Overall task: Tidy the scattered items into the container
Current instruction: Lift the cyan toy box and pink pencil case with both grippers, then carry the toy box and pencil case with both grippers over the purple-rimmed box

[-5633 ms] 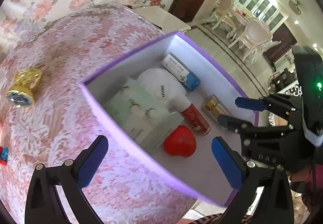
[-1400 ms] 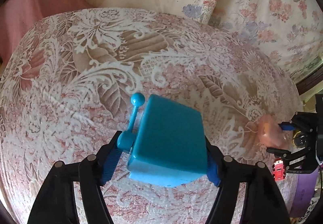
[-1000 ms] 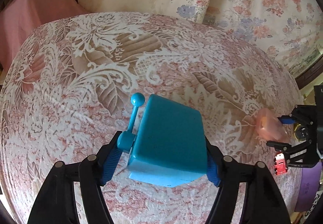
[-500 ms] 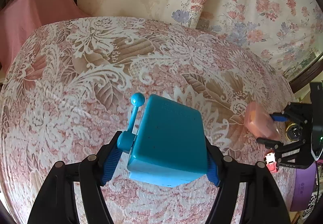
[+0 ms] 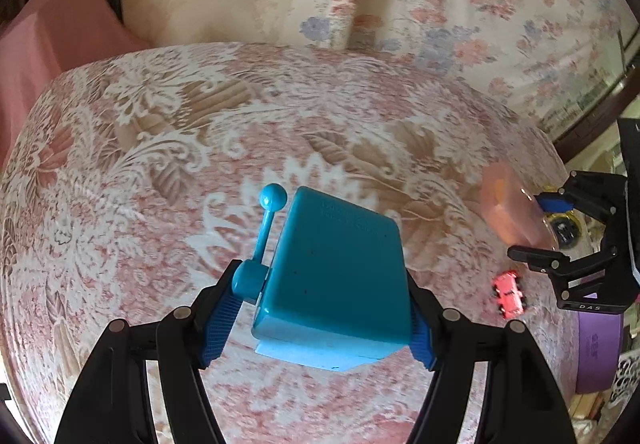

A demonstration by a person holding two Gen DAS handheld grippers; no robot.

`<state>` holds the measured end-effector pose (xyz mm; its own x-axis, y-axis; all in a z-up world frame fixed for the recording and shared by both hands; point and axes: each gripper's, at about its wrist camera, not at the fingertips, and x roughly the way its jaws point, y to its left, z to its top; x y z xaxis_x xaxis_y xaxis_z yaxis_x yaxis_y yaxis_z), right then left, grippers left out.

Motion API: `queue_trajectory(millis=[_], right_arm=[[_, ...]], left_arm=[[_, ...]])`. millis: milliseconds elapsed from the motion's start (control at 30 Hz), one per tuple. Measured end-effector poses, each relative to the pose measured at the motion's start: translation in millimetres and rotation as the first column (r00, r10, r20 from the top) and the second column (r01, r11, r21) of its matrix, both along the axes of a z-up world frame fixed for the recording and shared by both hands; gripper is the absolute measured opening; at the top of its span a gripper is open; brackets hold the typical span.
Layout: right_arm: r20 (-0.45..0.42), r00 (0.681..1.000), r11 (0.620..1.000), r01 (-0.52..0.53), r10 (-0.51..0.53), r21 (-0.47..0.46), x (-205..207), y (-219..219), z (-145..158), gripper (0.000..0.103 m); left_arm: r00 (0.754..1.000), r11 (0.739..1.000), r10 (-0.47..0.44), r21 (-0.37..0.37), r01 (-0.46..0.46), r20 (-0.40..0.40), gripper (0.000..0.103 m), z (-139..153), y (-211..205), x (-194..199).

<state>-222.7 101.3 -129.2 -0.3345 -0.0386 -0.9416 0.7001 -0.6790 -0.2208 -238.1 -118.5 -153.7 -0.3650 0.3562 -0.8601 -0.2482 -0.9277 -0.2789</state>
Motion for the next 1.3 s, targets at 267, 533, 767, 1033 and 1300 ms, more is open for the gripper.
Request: queue_trajectory(millis=[267,533,767,1033,1300], right_arm=[[0.01,0.998,0.997,0.069,-0.069,-0.029,52.4,27.8,22.7,0.053],[-0.004,0.983,0.982,0.181,-0.182,-0.049,106.6,80.2,50.8,0.053],[-0.012,0.955,0.953,0.295,-0.296,-0.062,156.0,138.0,72.4,0.053],[-0.034,0.916,0.915,0.395,-0.399,-0.087,202.4,192.2,99.4,0.053],[-0.07,0.844,0.843,0.52,-0.532,-0.138,256.9,262.9,128.0,0.053]], left_arm=[[0.993,0.993,-0.114,0.013,0.115,-0.019,0.071,22.5,51.0,27.7],[0.961,0.962,-0.272,0.025,0.274,-0.045,0.071,51.1,121.9,59.2],[0.904,0.905,-0.423,0.023,0.425,-0.058,0.071,70.5,195.6,89.9],[0.835,0.836,-0.544,0.026,0.548,-0.086,0.071,98.7,265.4,127.9],[0.758,0.76,-0.64,0.043,0.649,-0.124,0.071,126.2,340.0,169.9]])
